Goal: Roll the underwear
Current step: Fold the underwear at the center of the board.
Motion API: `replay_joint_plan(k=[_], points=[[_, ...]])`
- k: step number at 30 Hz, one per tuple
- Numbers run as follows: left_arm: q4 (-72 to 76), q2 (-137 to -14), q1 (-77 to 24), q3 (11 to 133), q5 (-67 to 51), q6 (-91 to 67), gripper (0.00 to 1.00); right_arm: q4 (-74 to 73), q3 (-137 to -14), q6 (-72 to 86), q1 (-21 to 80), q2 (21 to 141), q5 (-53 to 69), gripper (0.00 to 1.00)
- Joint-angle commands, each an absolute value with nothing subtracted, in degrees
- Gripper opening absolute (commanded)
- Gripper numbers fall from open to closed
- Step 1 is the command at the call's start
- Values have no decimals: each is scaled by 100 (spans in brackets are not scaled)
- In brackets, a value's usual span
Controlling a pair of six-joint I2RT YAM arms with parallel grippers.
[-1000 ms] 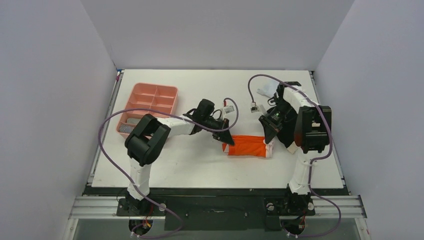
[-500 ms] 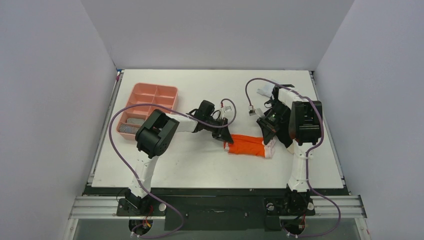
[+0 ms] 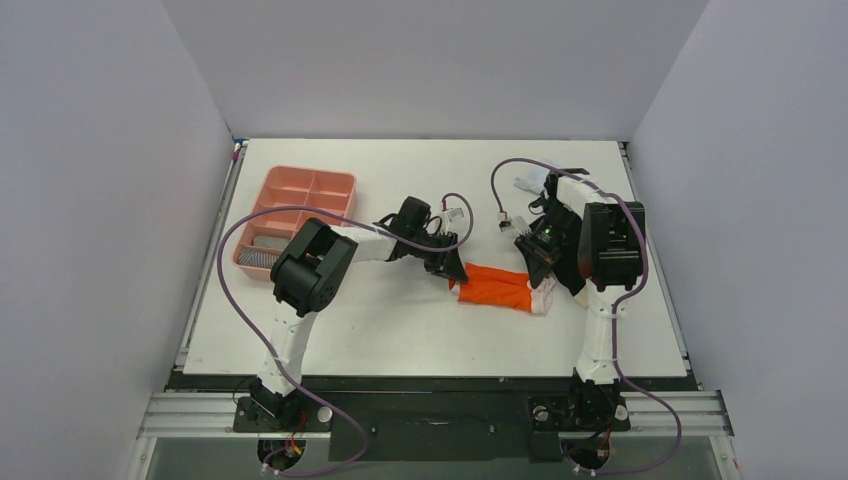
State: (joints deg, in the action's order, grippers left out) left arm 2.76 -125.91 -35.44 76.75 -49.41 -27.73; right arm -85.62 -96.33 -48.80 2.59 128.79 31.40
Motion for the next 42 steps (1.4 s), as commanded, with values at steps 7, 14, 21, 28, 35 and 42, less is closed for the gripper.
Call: replay_joint_plan(k=[7, 14, 21, 28, 35, 42], points=[[-83, -12475, -3568, 7831, -4492, -2356, 9, -8604, -9714, -5026, 193, 12047, 2990, 31], [-193, -12431, -3595, 7818, -4434, -2330, 4, -8594, -9722, -4967, 137, 11854, 2962, 42], [-161, -12277, -3620, 7785, -4445, -2300, 25, -8003, -9341, -4592, 248, 11177, 2914, 44], [-221, -12062, -3613, 7795, -4397, -2133, 53, -6319, -8299, -3530, 820, 10072, 2232, 45], [-423, -11800, -3609, 7778, -4173, -1688, 80, -5253, -7540, -2943, 1192, 9877, 1508, 45], [-469, -11738, -3619, 7694, -4112, -1513, 99, -4575, -7241, -2573, 1173, 10180, 1249, 41]])
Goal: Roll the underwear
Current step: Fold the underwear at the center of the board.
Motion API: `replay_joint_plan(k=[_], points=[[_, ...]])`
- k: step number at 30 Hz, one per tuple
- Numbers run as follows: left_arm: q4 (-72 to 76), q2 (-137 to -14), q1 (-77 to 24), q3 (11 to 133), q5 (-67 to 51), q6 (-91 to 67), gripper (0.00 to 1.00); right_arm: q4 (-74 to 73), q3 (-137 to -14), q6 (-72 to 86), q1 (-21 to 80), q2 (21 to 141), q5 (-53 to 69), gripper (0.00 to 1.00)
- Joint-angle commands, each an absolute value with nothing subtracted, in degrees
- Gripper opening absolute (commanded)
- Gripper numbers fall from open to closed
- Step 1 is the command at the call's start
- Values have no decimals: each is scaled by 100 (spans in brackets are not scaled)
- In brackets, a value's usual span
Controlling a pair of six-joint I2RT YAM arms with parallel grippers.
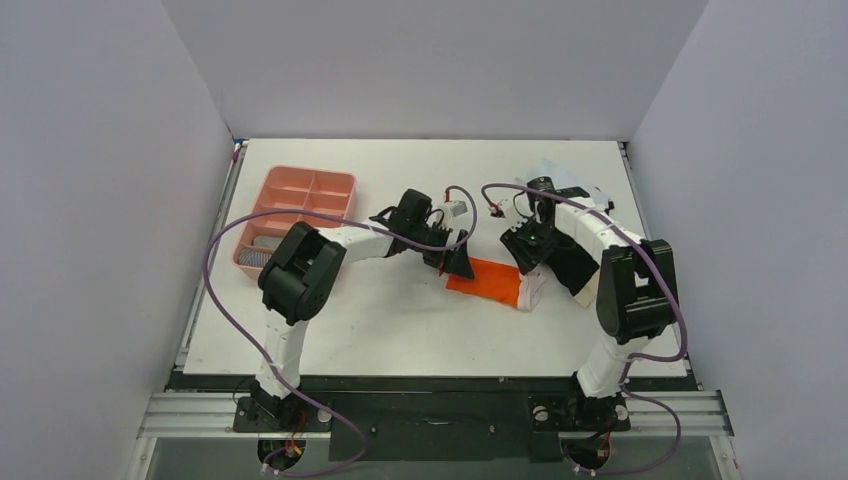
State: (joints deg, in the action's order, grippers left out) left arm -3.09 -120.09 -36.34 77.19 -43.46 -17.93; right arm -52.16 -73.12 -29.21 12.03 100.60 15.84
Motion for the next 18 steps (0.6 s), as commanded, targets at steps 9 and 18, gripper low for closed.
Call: replay_joint_plan(k=[9, 18], points=[[-389, -11456, -3604, 7424, -4126, -1169, 97, -4547, -7155, -2502, 1035, 10495, 1224, 36], [-138, -11125, -3567, 7241, -4698, -1004, 97, -4933, -7241, -2646, 1000, 10470, 1592, 37]])
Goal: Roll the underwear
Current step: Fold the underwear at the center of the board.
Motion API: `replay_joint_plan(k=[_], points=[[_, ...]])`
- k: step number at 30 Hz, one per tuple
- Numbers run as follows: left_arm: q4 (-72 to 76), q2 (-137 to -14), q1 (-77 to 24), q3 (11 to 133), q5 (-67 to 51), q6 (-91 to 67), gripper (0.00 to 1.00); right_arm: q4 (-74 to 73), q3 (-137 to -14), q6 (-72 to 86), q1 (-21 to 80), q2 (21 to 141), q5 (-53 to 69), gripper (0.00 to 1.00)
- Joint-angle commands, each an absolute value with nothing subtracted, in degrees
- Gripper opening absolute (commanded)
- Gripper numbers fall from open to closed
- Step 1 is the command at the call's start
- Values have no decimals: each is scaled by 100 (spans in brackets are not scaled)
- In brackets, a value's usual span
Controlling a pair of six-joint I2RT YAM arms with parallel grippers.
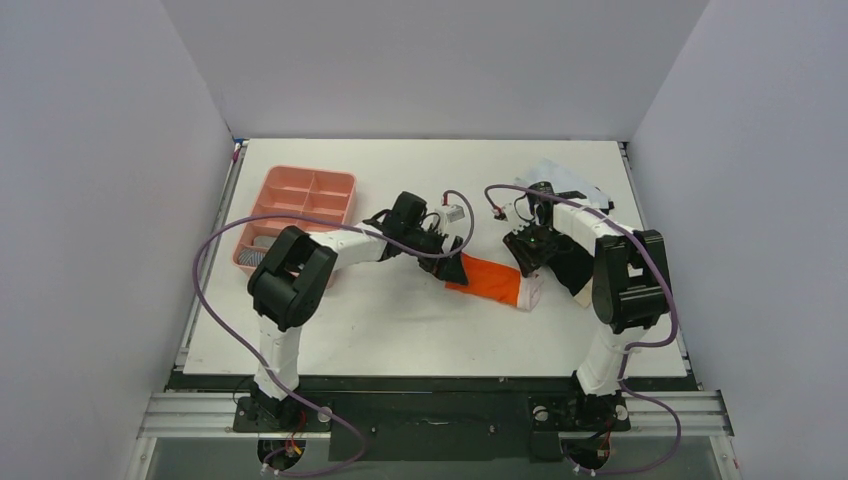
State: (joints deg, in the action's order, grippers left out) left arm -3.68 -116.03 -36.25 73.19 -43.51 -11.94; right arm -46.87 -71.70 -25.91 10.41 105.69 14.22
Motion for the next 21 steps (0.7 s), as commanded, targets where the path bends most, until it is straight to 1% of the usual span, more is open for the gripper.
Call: replay_joint_plan(k=[1, 6, 11, 16, 21], points=[[-108, -11095, -3559, 7218, -4730, -1007, 97, -4976, -7323, -2655, 999, 10434, 1651, 37], [-88, -10854, -3492, 7186, -4746, -1023, 97, -5296, -7573, -2738, 1001, 10043, 1845, 40], [99, -10680, -3327, 7170, -4722, -1061, 97, -5454, -7556, -2768, 998, 9601, 1889, 42], [52, -10585, -3146, 7196, -4681, -1082, 97, -5529, -7182, -2853, 1043, 9274, 1780, 42], [35, -10445, -2814, 7208, -4630, -1169, 97, -5545, -6646, -3071, 1113, 8884, 1495, 38]])
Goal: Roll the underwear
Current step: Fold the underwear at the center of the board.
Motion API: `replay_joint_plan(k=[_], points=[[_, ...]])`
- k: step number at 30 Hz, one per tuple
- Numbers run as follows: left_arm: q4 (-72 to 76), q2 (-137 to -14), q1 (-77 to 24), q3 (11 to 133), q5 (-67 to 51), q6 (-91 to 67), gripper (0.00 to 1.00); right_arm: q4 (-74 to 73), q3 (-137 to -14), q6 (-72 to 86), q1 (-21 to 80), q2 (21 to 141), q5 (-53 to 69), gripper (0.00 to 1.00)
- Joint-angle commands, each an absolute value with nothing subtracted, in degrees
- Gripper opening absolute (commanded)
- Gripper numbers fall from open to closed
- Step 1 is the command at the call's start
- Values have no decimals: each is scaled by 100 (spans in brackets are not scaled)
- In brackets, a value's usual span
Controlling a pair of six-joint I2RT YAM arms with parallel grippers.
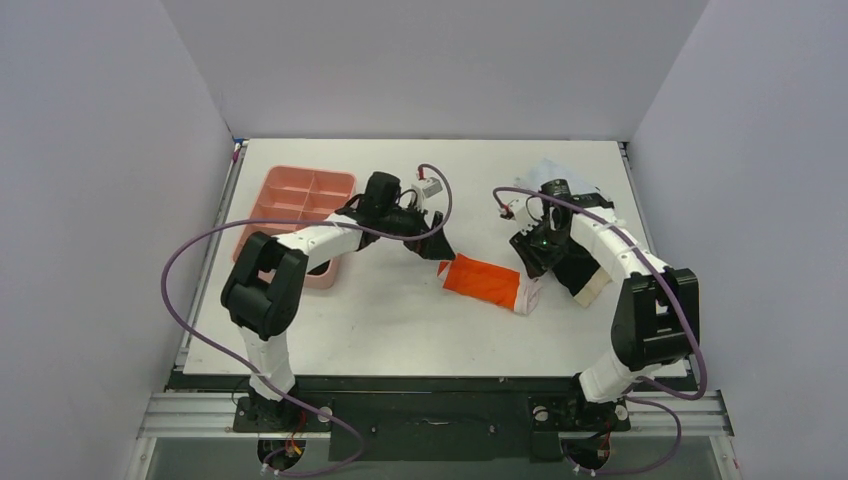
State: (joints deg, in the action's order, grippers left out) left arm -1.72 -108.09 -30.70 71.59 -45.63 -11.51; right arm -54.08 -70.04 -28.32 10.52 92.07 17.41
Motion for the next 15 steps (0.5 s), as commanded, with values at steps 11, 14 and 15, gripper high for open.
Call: replay_joint_plan(k=[11, 14, 15], points=[[-415, -9901, -2031, 7249, -4711, -1013, 97, -5083, -5886, -3035, 1517, 9055, 967, 36], [-555, -9718, -1797, 7150, -4736, -1000, 97, -4899, -6120, -2882, 1587, 9506, 730, 34], [-590, -9606, -1680, 7126, -4730, -973, 97, -4875, -6189, -2865, 1589, 9609, 677, 33]])
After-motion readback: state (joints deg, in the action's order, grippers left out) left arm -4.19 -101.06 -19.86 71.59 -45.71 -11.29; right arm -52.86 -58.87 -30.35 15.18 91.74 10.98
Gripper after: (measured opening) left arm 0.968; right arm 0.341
